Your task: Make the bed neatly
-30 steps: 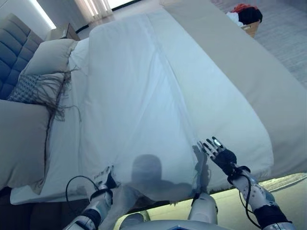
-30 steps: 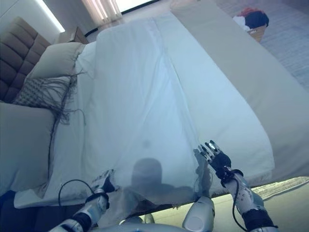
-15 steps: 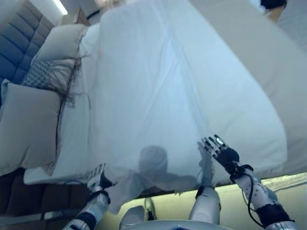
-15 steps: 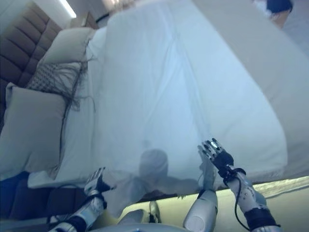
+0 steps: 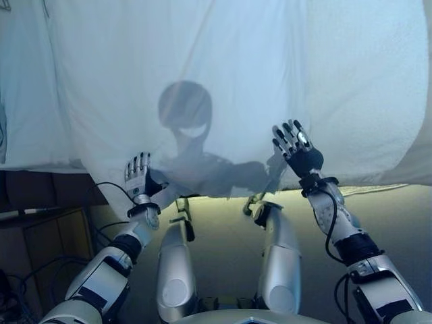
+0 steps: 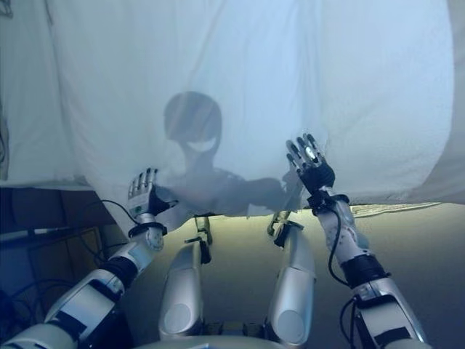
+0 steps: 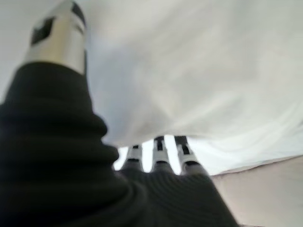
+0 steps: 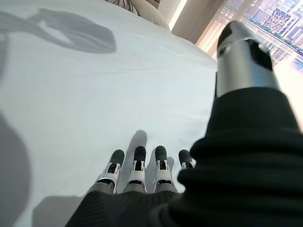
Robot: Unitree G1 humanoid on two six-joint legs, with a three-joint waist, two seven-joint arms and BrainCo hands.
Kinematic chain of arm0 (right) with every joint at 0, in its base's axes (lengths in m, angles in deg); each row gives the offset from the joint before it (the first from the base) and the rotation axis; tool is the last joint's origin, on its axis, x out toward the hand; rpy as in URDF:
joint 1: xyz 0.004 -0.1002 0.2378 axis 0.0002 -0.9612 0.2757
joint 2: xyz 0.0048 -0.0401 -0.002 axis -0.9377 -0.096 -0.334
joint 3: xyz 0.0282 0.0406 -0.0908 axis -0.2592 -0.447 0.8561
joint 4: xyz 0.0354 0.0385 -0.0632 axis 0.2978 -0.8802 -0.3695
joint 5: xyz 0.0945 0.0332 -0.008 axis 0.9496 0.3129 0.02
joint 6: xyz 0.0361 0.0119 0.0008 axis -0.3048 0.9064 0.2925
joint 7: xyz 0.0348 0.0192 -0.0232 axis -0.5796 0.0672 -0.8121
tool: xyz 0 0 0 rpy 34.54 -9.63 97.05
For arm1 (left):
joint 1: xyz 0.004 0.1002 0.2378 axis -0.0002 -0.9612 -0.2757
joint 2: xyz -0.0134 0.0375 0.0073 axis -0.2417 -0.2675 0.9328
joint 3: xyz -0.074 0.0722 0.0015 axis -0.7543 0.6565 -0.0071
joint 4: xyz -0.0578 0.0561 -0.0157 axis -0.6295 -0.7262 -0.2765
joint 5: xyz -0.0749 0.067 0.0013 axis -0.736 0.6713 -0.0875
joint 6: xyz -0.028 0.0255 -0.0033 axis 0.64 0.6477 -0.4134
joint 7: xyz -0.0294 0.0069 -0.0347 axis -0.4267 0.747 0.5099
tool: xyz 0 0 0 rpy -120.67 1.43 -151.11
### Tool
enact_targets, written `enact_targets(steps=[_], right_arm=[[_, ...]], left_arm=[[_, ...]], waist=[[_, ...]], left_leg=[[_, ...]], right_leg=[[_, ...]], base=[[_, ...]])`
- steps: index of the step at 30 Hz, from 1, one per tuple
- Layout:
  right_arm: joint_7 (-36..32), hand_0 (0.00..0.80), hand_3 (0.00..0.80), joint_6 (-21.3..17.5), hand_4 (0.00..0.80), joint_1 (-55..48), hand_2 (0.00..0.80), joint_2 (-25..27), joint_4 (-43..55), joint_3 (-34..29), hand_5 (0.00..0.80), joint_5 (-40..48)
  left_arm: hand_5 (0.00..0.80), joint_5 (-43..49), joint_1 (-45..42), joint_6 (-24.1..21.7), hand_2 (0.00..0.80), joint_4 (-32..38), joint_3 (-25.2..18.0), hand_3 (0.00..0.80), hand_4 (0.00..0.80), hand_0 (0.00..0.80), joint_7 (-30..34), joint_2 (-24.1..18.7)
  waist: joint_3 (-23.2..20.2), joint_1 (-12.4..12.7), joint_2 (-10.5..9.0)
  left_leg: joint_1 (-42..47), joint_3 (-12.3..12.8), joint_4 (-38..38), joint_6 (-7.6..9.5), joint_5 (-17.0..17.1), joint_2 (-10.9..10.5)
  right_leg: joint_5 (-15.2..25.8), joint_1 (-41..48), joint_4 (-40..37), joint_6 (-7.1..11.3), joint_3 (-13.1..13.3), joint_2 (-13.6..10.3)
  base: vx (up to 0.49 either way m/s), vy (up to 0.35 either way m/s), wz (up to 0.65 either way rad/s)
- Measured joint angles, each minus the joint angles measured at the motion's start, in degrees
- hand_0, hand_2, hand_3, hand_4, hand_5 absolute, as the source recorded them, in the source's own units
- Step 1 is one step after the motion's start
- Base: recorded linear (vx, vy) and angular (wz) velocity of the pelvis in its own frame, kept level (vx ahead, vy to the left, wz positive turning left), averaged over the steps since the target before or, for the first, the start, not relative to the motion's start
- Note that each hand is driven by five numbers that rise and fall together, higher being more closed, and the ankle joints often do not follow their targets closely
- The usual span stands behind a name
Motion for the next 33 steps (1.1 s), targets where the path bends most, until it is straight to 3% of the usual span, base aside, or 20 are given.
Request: enact_targets(steps=[8,14,17,23,28,33], right_arm=[[-0.27,0.000,0.000,3.24,0.000,-0.72,0.000,2.07,1.99,-3.99,0.000,-0.07],[-0.63,0.000,0.000,5.88,0.000,-2.83,0.000,4.78,2.53,-5.84,0.000,-1.62],[-0.77,0.000,0.000,6.29,0.000,-3.99,0.000,5.28,2.52,-6.01,0.000,-2.36],[-1.15,0.000,0.000,6.13,0.000,-5.84,0.000,5.12,2.46,-8.08,0.000,-3.03],[-1.88,0.000,0.000,6.11,0.000,-6.13,0.000,3.44,2.20,-7.94,0.000,-3.05],[-2.57,0.000,0.000,6.30,0.000,-6.64,0.000,1.60,1.79,-7.47,0.000,-3.81]], left_arm=[[0.000,0.03,-1.10,2.54,0.000,-0.50,-0.04,0.000,0.000,0.000,8.86,0.11],[0.000,0.18,-3.57,2.50,0.000,-3.07,0.00,0.000,0.000,0.000,20.18,2.39],[0.000,0.32,-8.35,2.50,0.000,-6.64,0.02,0.000,0.000,0.000,26.23,4.04],[0.000,1.94,-21.94,4.42,0.000,-11.02,0.04,0.000,0.000,0.000,36.95,6.16],[0.000,1.36,-25.12,4.16,0.000,-11.41,-1.36,0.000,0.000,0.000,33.10,6.12],[0.000,-5.66,-23.45,-2.25,0.000,-10.16,-4.37,0.000,0.000,0.000,21.38,3.80]], waist=[[-0.15,0.19,0.37],[-2.49,0.22,4.44],[-3.29,0.10,5.58],[-3.51,1.11,5.30],[-4.69,1.95,3.30],[-7.24,1.90,1.17]], left_leg=[[2.61,0.14,-0.28,0.42,-0.70,-0.95],[5.09,1.01,-1.75,0.60,-0.96,-1.64],[5.65,1.70,-2.06,0.59,-0.95,-1.73],[5.52,1.70,-1.97,0.57,-0.92,-1.18],[6.15,1.75,-2.22,0.52,-0.75,-0.83],[10.05,2.98,-3.30,0.27,-0.63,-0.78]], right_leg=[[0.70,1.60,-0.68,0.04,1.77,-0.21],[-0.23,3.32,-0.29,1.39,1.83,-1.40],[-0.74,3.18,0.50,1.47,1.82,-2.01],[-2.34,2.31,2.82,1.03,1.45,-2.22],[-2.71,3.17,3.04,0.89,0.90,-2.24],[-3.44,6.64,2.75,1.59,0.84,-2.72]], base=[[0.026,0.094,-0.09],[0.042,0.049,0.05],[0.023,-0.037,-0.01],[0.006,-0.081,0.04],[0.057,-0.025,0.06],[0.095,0.050,0.01]])
